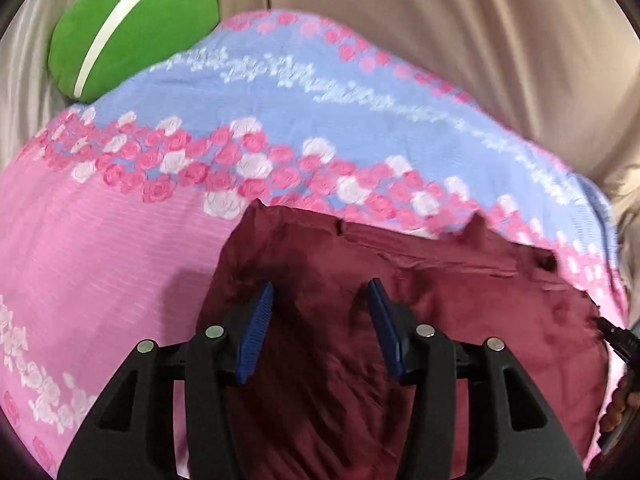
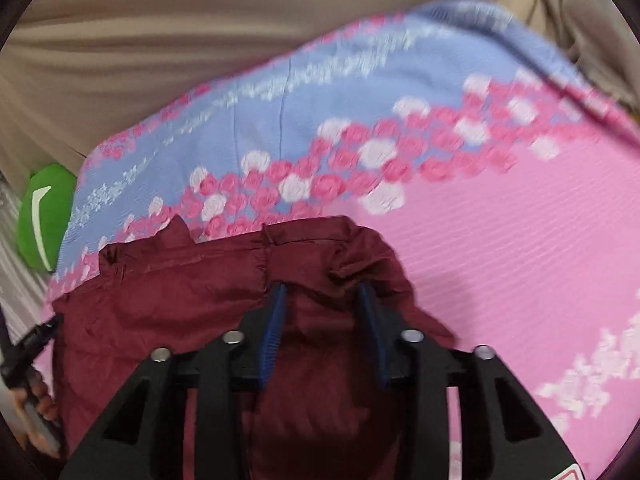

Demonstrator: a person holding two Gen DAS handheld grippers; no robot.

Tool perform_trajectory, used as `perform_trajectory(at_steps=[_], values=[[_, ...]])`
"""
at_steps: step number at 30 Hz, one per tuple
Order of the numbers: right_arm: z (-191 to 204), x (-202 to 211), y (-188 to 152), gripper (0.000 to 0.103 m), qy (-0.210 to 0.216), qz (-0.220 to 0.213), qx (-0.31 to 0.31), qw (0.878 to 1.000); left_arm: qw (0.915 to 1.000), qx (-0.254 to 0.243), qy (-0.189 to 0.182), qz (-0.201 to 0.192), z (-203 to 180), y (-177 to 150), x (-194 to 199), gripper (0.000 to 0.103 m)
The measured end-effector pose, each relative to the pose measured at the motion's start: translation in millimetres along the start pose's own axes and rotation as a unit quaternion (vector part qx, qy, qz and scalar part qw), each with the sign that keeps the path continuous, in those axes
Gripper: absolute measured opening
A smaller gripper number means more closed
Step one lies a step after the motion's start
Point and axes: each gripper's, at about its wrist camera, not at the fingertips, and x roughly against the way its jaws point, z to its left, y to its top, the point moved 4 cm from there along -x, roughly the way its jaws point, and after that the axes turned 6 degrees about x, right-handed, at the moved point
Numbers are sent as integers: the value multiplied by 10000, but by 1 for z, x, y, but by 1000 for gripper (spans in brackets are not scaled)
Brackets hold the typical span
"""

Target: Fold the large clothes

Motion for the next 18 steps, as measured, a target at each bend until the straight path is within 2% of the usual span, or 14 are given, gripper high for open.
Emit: perform_trajectory(at_steps=[2, 4, 5, 6, 7, 9, 10, 12, 14, 16, 17, 18], values=[[1, -9, 2, 23, -53, -55, 182, 9998, 10000, -40, 30, 65, 1, -3, -14, 54], [-14, -24, 3, 20, -824, -136, 402, 9957, 10000, -17, 27, 30, 6, -6, -25, 56], [-29, -32, 5, 22, -1151, -49, 244, 9930, 10000, -21, 21, -19, 6, -6, -27, 58], [-48, -35, 7, 18, -1085, -60, -131, 9940, 10000, -47, 41, -52, 5, -6, -28, 58], [-57, -31, 9, 18, -936, -138, -397, 9947, 9999, -101, 90, -90, 4, -7, -29, 60], [-63, -7, 10, 18, -1351, -434, -567, 9883, 9995, -213, 151, -152, 1, -9, -30, 62], [-57, 4, 10, 18, -1256, -598, -494, 9890, 9994, -241, 162, -171, 0, -9, -30, 63], [-29, 28, 3, 18, -646, -882, -236, 9937, 9995, -233, 140, -189, 0, -9, -30, 64], [6, 32, -6, 18, -303, -887, 182, 9954, 9994, -235, 132, -204, 0, -10, -30, 65], [30, 16, -21, 18, -348, -626, 692, 9950, 9993, -256, 157, -215, -1, -10, -31, 65], [31, 3, -28, 18, -569, -470, 783, 9942, 9993, -263, 167, -218, -1, -10, -31, 65], [22, -11, -33, 13, -586, -300, 580, 9961, 9993, -261, 167, -223, -1, -10, -30, 65]])
